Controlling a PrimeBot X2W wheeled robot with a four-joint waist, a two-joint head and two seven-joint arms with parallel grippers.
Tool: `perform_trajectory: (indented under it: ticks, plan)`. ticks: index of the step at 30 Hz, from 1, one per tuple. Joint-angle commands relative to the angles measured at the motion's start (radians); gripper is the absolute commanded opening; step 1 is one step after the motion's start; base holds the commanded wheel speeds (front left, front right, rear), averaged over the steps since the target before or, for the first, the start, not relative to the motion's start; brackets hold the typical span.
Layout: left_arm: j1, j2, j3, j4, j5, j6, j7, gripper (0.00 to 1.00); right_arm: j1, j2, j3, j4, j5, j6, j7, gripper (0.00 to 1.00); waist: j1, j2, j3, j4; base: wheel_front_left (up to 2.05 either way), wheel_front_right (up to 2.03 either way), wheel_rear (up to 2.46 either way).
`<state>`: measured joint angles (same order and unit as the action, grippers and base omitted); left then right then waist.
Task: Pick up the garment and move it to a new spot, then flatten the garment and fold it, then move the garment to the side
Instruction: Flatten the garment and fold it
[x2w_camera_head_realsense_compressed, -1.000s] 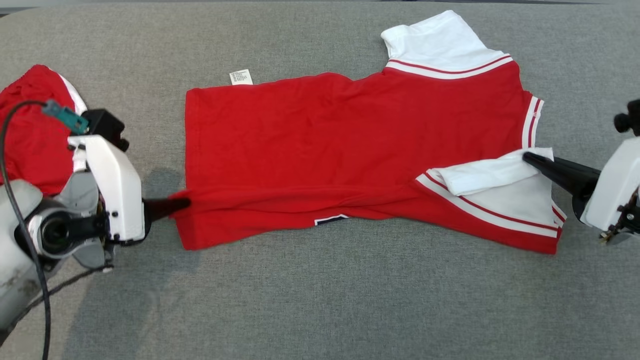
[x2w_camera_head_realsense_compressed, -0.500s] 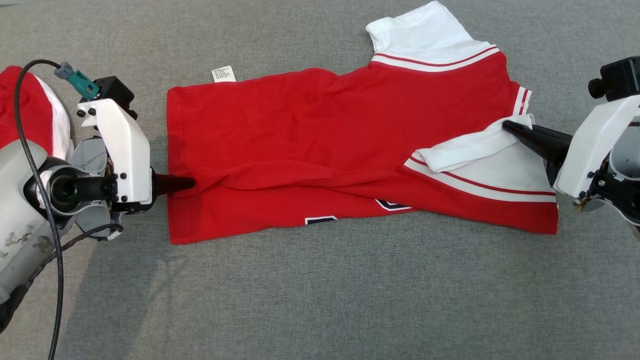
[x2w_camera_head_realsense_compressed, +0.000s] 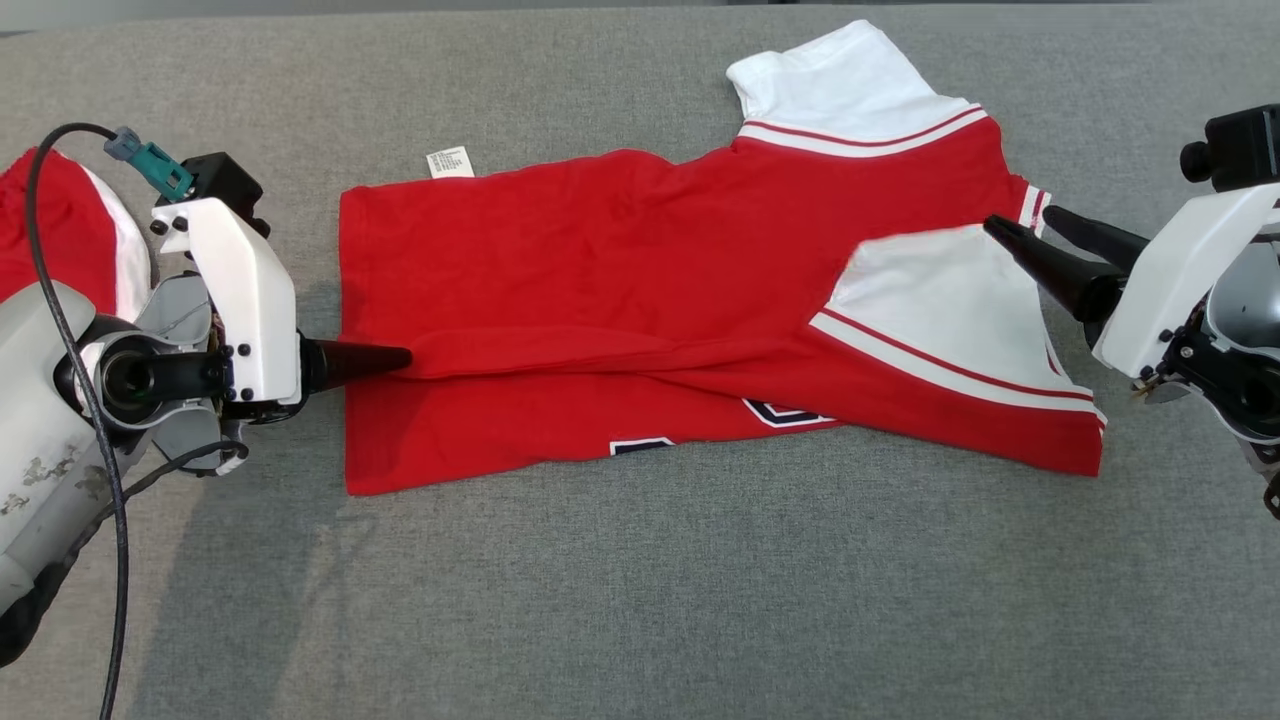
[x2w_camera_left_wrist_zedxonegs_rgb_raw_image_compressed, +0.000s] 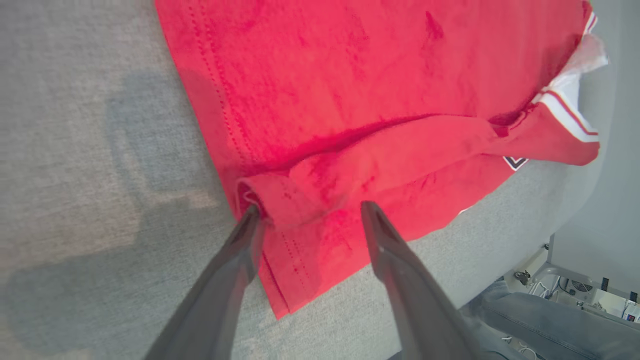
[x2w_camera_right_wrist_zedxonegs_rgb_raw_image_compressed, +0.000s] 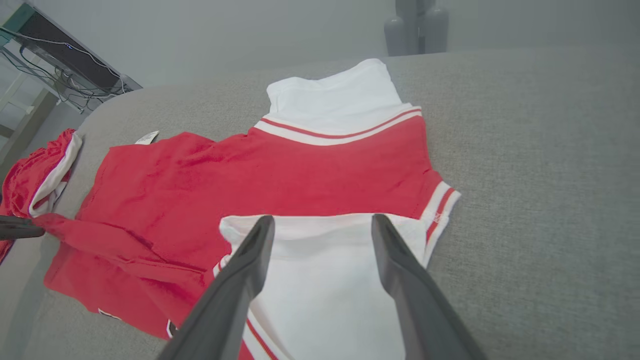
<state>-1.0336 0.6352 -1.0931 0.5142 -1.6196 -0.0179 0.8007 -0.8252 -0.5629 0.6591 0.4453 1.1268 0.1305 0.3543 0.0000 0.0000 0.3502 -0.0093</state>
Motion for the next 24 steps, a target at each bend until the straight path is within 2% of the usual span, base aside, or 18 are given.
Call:
perform_trajectory:
  ticks: [1, 9, 13, 16, 18, 21, 24]
  plan:
    - [0.003, 0.001, 0.006, 0.006, 0.003, -0.011, -0.009, 1.0, 0.017, -0.003, -0.003, 0.008, -0.002, 0.001, -0.022, 1.0, 0.0, 0.0, -0.018, 0.003, 0.0, 0.0, 0.0]
    - [0.053, 0.04, 0.03, -0.01, 0.034, -0.046, -0.126, 1.0, 0.084, -0.036, -0.019, -0.015, -0.022, 0.001, -0.149, 1.0, 0.0, 0.0, -0.09, -0.004, 0.0, 0.0, 0.0]
    - [0.106, 0.069, 0.06, -0.055, 0.064, -0.061, -0.27, 1.0, 0.15, -0.057, -0.037, -0.026, -0.027, 0.001, -0.224, 1.0, 0.0, 0.0, -0.125, -0.008, 0.0, 0.0, 0.0]
    - [0.169, 0.077, 0.077, -0.085, 0.102, -0.049, -0.414, 1.0, 0.205, -0.069, -0.054, -0.026, -0.026, 0.001, -0.27, 1.0, 0.0, 0.0, -0.145, -0.011, 0.0, 0.0, 0.0]
    - [0.189, 0.082, 0.075, -0.098, 0.117, -0.042, -0.449, 1.0, 0.225, -0.072, -0.06, -0.022, -0.025, 0.001, -0.284, 1.0, 0.0, 0.0, -0.151, -0.011, 0.0, 0.0, 0.0]
    - [0.246, 0.098, 0.081, -0.142, 0.146, -0.01, -0.55, 1.0, 0.283, -0.074, -0.078, -0.017, -0.022, 0.001, -0.325, 1.0, 0.0, 0.0, -0.163, -0.009, 0.0, 0.0, 0.0]
    - [0.306, 0.102, 0.083, -0.186, 0.182, 0.043, -0.651, 1.0, 0.331, -0.071, -0.1, -0.007, -0.03, 0.001, -0.37, 1.0, 0.0, 0.0, -0.171, -0.007, 0.0, 0.0, 0.0]
